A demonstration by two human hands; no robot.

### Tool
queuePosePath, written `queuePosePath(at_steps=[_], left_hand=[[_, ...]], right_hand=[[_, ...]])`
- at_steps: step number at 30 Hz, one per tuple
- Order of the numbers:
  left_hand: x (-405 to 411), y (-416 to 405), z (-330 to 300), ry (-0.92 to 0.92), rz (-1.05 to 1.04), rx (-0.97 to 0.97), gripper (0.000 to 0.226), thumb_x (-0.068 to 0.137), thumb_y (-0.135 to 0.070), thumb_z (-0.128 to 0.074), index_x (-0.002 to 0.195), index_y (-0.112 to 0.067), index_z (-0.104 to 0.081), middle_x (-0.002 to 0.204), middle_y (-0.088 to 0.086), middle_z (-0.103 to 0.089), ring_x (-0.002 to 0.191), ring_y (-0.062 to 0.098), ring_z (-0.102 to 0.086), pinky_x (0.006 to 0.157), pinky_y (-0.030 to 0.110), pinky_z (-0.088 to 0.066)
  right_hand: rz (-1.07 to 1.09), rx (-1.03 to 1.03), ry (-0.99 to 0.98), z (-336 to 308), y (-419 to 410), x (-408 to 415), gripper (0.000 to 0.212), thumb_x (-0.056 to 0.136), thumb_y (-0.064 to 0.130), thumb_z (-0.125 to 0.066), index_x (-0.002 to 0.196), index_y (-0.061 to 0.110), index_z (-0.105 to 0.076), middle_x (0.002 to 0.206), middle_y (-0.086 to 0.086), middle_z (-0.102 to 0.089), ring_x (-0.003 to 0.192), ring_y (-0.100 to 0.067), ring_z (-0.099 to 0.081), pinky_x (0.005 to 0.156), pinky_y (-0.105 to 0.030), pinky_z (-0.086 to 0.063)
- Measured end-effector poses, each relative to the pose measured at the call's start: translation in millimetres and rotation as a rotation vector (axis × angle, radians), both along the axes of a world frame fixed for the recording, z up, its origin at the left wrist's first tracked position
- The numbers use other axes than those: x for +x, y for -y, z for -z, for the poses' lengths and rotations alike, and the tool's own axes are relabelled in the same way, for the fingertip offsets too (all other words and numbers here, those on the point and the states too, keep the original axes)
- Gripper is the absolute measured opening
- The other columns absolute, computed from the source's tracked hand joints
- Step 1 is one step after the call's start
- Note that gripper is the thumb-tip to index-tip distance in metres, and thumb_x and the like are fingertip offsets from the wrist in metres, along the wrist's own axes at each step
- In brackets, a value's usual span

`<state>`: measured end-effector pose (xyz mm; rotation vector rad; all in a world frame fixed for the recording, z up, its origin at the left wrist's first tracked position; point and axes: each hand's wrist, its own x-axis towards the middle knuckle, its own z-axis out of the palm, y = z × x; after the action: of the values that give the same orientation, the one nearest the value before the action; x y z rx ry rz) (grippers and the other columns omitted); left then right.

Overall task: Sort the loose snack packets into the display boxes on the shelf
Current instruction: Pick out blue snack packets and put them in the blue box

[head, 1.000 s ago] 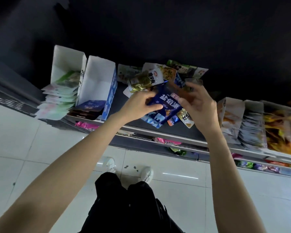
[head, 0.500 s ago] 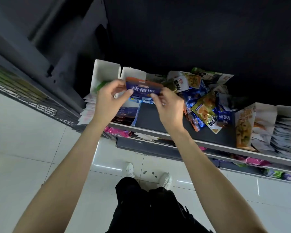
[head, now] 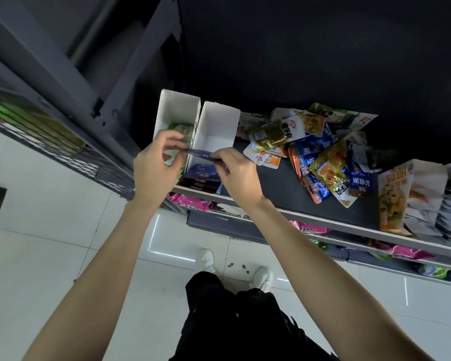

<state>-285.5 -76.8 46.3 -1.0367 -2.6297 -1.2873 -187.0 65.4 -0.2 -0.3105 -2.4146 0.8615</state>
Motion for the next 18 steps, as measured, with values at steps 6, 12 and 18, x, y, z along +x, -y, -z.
queuePosePath(at_steps=[6,12,18], left_hand=[[0,3,14,-0.277,0.11,-0.302,0.011,0.078,-0.011,-0.068,0.086,-0.02,-0.069,0.081,-0.002,-0.07,0.072,0.021,-0.063,0.059,0.029,-0.047],[-6,4,25,-0.327,0.164,-0.541,0.011,0.076,-0.012,-0.07,0.085,-0.018,-0.073,0.075,0.004,-0.071,0.07,0.029,-0.064,0.076,0.04,-0.049],[32,-22,5,-0.352,0.192,-0.414,0.027,0.075,-0.012,-0.062,0.101,-0.018,-0.069,0.09,0.003,-0.071,0.081,0.027,-0.062,0.071,0.033,-0.048]], right_hand=[[-0.008,0.144,0.16,18,-3,11,0.017,0.085,0.009,-0.061,0.1,0.009,-0.068,0.091,-0.005,-0.07,0.074,-0.024,-0.067,0.057,-0.034,-0.056],[-0.102,0.195,0.259,19,-7,17,0.019,0.086,0.014,-0.058,0.101,0.012,-0.07,0.091,-0.005,-0.072,0.086,-0.023,-0.067,0.072,-0.034,-0.057],[-0.017,-0.066,0.216,8,-39,60,0.028,0.094,0.018,-0.055,0.12,0.012,-0.062,0.117,-0.005,-0.065,0.113,-0.017,-0.057,0.095,-0.029,-0.044]])
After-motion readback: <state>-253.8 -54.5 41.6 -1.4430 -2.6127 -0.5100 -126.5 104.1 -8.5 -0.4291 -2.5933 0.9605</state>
